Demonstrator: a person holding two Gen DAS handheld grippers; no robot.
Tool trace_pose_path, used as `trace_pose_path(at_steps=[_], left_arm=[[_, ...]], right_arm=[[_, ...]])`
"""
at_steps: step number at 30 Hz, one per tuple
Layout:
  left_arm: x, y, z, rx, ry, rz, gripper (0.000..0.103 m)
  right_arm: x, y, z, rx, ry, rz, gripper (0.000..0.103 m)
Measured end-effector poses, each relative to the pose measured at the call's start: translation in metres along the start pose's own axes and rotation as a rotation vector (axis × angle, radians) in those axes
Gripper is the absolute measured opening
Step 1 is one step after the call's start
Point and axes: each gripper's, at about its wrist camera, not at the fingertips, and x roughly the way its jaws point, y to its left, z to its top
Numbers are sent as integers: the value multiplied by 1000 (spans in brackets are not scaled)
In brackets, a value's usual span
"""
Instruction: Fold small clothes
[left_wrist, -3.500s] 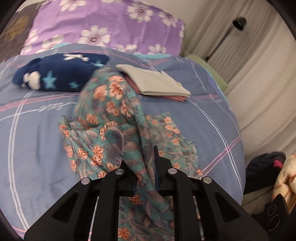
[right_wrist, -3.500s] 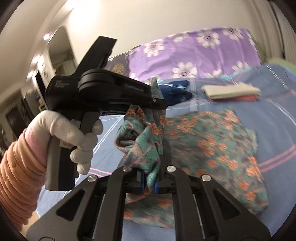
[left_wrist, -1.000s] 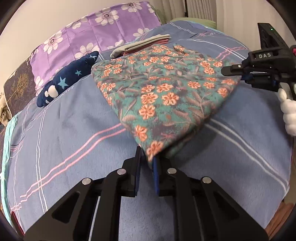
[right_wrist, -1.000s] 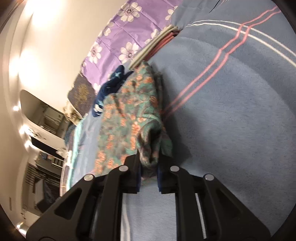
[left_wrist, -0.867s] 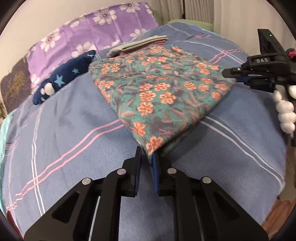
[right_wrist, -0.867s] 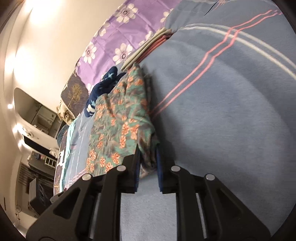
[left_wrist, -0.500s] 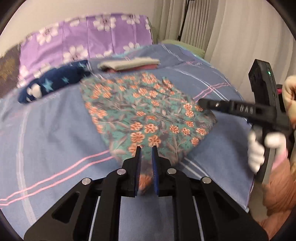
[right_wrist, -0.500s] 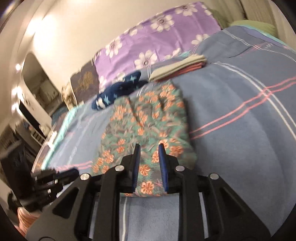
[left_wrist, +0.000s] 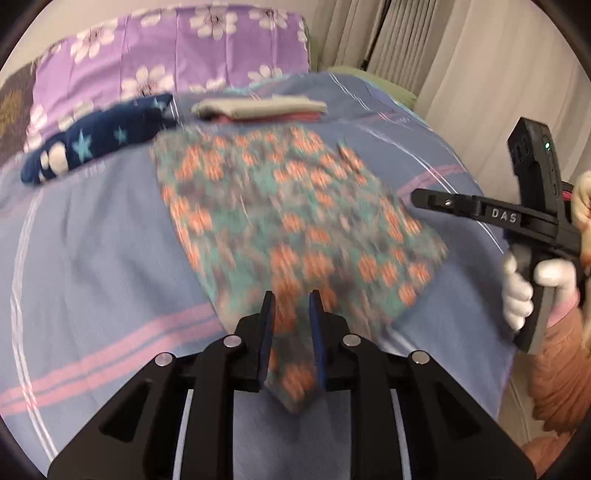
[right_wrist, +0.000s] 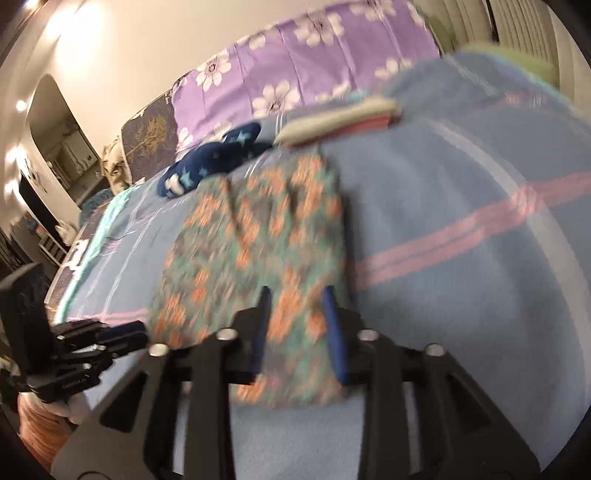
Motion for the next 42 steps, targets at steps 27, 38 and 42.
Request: trace_pose_path(at_steps=[27,38,42], left_arm=[[74,36,30,47,-39,111,36],[73,35,29,54,-46,118,37],[72,35,29,53,-49,118,37]], right_arm=[[76,-47,64,68,-24,-1,12],[107,27,30,-323,72,-83,15],[102,36,26,-359,58,-120,19]])
